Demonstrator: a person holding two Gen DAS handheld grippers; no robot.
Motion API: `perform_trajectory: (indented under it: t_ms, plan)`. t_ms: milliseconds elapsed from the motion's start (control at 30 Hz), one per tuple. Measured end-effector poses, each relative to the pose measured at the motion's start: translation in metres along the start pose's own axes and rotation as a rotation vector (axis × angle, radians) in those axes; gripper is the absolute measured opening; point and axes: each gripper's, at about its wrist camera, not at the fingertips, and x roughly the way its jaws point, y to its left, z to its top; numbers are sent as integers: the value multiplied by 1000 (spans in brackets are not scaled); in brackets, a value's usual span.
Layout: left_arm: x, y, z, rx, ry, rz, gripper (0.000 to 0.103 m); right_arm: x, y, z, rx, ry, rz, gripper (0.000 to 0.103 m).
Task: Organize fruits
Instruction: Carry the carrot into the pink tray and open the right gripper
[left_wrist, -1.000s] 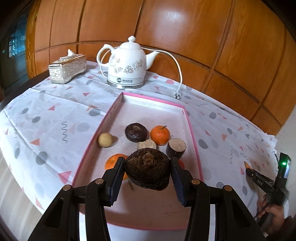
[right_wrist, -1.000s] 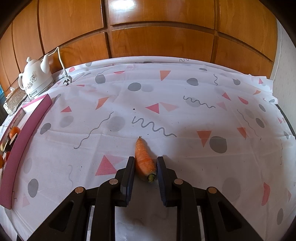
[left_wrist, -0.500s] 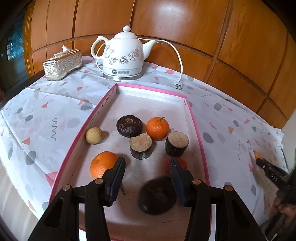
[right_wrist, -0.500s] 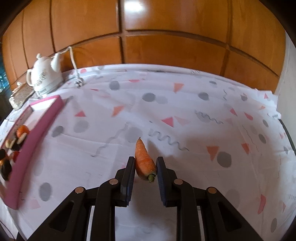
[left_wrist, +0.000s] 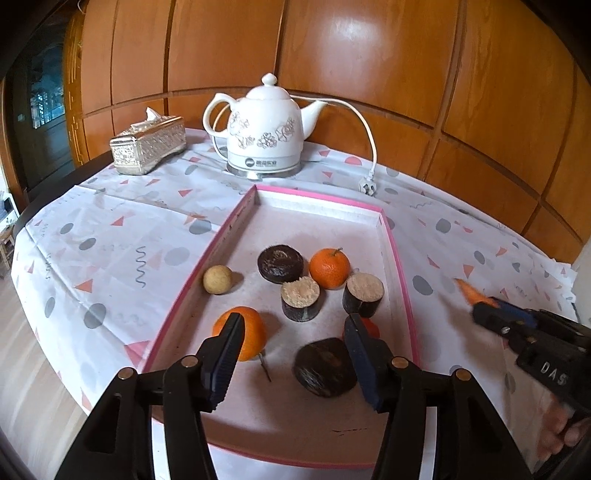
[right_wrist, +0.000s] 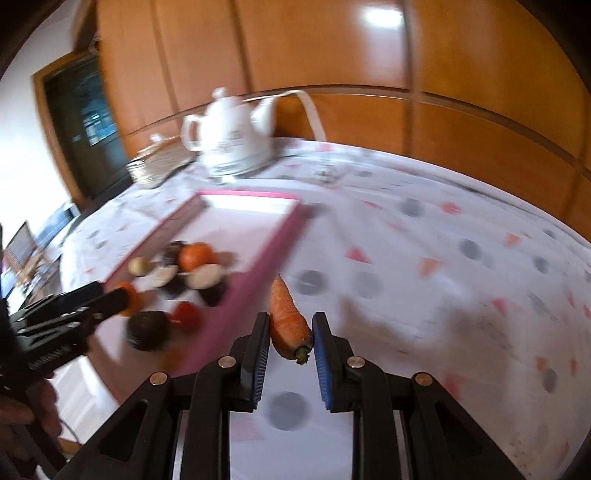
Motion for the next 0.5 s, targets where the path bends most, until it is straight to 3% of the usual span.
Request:
perform_trajectory:
  t_ms: [133,500]
  plan:
    - [-4,5,2,-13,-12,9,58,9,23,11,-29,18,82,23]
    - [-7,22,7,-62,-28,38,61,47,64,27,-83,90,153,23]
